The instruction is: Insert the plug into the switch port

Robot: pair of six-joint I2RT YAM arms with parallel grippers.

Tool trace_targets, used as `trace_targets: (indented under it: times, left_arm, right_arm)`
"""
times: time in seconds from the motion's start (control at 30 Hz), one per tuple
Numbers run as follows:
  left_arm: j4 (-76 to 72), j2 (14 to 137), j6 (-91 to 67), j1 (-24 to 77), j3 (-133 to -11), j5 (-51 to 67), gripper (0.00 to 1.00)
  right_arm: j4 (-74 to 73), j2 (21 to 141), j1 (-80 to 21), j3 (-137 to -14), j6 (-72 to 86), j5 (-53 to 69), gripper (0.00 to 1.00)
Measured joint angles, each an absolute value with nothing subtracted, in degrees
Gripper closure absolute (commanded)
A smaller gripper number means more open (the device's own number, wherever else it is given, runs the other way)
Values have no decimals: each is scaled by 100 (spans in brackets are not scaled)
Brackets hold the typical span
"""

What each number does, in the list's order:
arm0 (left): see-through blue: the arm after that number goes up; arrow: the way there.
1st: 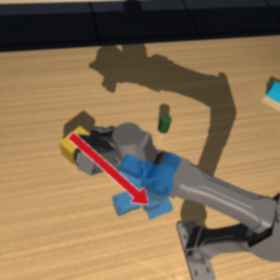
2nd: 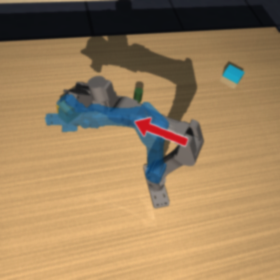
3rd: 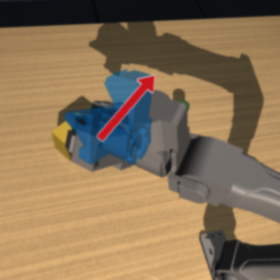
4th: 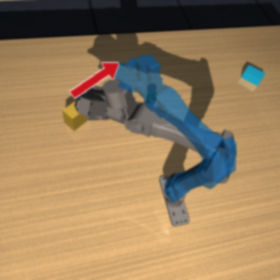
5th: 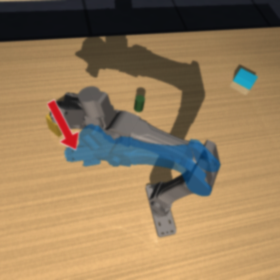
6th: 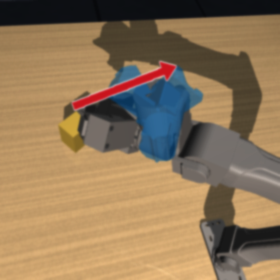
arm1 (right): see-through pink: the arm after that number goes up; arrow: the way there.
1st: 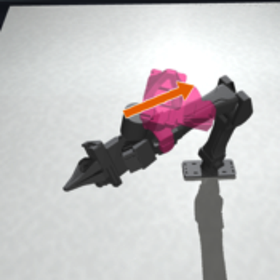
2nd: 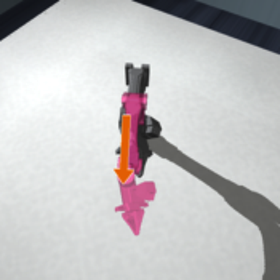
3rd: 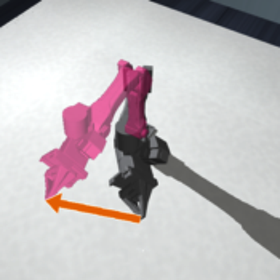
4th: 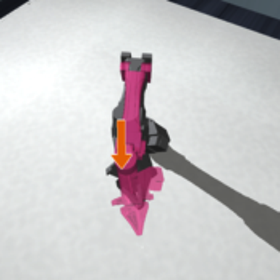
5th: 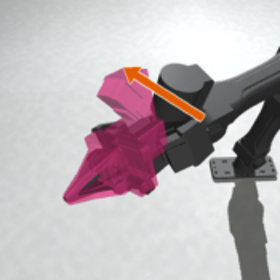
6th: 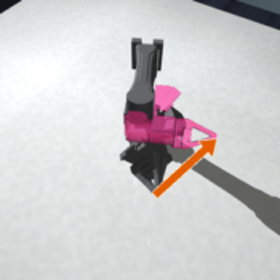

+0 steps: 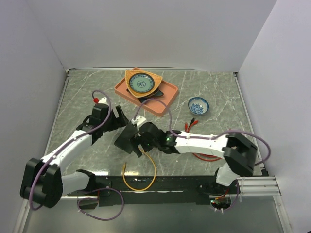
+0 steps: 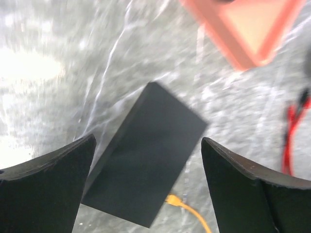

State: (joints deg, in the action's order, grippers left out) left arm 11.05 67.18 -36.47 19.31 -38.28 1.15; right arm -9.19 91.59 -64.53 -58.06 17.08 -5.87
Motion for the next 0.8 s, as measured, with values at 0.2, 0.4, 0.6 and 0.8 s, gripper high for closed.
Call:
trace_targets:
  times: [0.2, 0.4, 0.6, 0.8]
  left_arm:
    - [1308, 6062, -3522, 1929, -4449, 167, 4]
    - [1448, 5870, -3647, 1929, -5616, 353, 4]
    - [1031, 5907, -4150, 1922, -6154, 880, 4]
    - [526, 6202, -4532, 1920, -5570, 1474, 4]
  right_arm:
    - [-1236, 8195, -6453, -5780, 1820, -1118, 1]
    - [-1734, 7389, -6449, -5774, 2040, -1837, 1]
    - [-2152, 6761, -6246, -5610, 2353, -2517, 2]
    - [-2453, 6593, -5478, -5168, 2633, -2611, 2]
